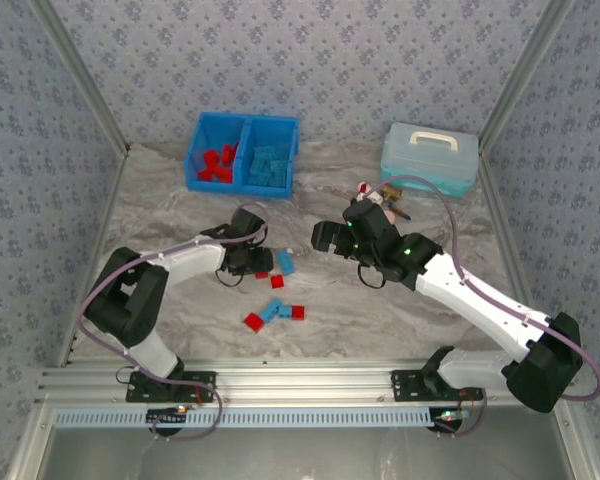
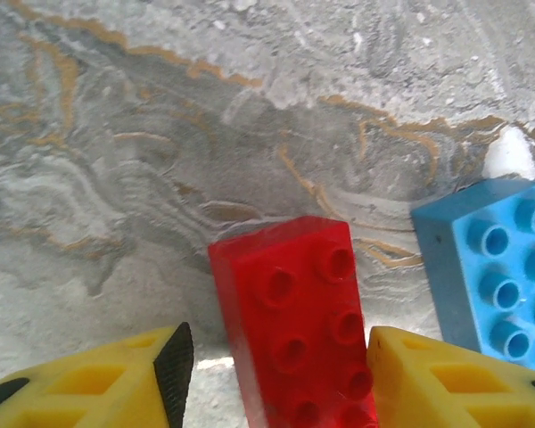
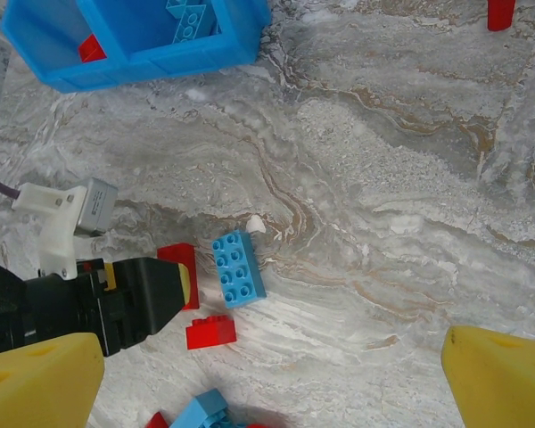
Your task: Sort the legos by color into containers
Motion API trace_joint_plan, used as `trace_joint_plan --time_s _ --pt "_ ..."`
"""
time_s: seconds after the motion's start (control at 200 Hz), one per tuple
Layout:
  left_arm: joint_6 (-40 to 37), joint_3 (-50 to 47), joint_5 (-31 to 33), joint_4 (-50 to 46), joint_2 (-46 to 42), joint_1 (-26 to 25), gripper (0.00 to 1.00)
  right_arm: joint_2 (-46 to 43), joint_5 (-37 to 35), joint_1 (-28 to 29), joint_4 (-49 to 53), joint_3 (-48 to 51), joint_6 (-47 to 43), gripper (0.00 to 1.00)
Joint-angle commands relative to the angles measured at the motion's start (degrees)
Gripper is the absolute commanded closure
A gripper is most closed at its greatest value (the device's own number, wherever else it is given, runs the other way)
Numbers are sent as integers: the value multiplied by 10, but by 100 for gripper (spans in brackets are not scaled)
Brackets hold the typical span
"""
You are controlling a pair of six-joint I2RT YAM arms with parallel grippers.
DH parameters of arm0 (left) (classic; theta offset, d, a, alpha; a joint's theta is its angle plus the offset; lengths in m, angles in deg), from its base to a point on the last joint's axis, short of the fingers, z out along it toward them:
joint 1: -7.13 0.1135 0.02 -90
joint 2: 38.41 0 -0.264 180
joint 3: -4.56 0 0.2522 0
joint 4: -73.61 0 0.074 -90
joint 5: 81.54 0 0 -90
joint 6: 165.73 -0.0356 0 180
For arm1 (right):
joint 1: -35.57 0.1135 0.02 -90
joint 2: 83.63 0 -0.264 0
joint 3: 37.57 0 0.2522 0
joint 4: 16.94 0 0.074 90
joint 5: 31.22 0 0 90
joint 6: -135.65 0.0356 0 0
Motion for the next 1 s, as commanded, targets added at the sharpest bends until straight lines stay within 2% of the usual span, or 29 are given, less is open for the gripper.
trace_joint_plan --time_s 0.0,0.15,0.41,0.51,0.645,0.73,0.804,0.994 --pt "-8 0 5 -36 41 -8 41 -1 -1 -2 13 3 13 0" --pt "-9 10 -4 -23 67 -13 38 -7 -6 -2 20 3 13 0" --pt "-15 10 12 -34 56 -13 66 -7 -7 -2 16 3 13 0" --pt "-28 23 34 -62 18 -14 72 -6 -5 -2 15 2 14 0" --pt "-64 69 82 -98 -76 -9 72 -7 -8 -1 19 0 14 0" --pt "-95 111 95 -97 -114 17 72 -7 -9 -1 16 0 15 0" --pt "-126 156 89 -80 -115 56 72 -7 -7 0 11 1 17 0" --pt "-177 347 60 -84 9 160 74 -7 -4 1 22 -21 5 0"
